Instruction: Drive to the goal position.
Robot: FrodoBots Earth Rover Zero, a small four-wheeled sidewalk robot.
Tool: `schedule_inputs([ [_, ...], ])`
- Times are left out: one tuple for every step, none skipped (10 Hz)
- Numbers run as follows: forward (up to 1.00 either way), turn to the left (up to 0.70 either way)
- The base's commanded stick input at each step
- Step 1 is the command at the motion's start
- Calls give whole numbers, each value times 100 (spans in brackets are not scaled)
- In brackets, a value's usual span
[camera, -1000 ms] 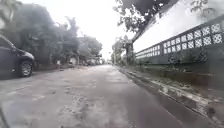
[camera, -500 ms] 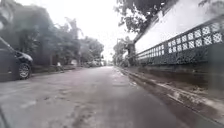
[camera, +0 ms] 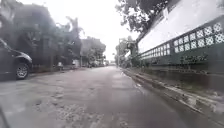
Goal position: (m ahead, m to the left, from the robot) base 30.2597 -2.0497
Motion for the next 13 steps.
schedule_inputs([
  [70, -35],
  [70, -19],
  [70, 0],
  [70, 0],
  [70, 0],
  [70, 0],
  [70, 0],
  [70, 0],
  [70, 0],
  [70, 0],
  [70, 0],
  [70, 0],
  [70, 0],
])
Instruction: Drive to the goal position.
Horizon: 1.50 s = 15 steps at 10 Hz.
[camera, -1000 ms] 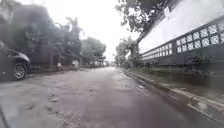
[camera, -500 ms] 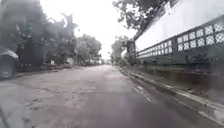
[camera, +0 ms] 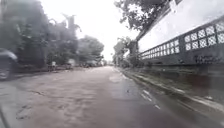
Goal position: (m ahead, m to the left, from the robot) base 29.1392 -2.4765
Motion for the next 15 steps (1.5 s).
schedule_inputs([
  [70, 0],
  [70, 0],
  [70, 0],
  [70, 0],
  [70, 0],
  [70, 0],
  [70, 0],
  [70, 0],
  [70, 0],
  [70, 0],
  [70, 0],
  [70, 0],
  [70, 0],
  [70, 0],
  [70, 0],
])
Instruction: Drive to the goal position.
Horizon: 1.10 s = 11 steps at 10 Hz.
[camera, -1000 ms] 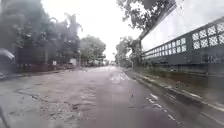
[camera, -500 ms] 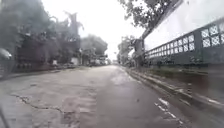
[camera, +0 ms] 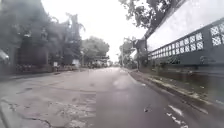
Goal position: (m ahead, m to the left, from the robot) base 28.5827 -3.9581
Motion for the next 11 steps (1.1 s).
schedule_inputs([
  [70, 0],
  [70, 0],
  [70, 0],
  [70, -12],
  [70, -35],
  [70, -35],
  [70, -35],
  [70, -35],
  [70, -35],
  [70, -35],
  [70, -35],
])
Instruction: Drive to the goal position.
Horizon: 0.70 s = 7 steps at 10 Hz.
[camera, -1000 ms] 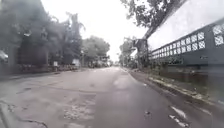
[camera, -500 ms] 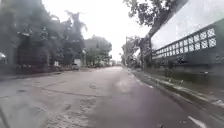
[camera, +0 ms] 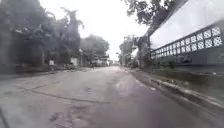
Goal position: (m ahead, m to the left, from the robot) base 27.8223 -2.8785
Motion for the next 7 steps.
schedule_inputs([
  [70, -6],
  [70, 0],
  [70, 0],
  [70, 0],
  [70, 0],
  [70, 0],
  [70, 0],
])
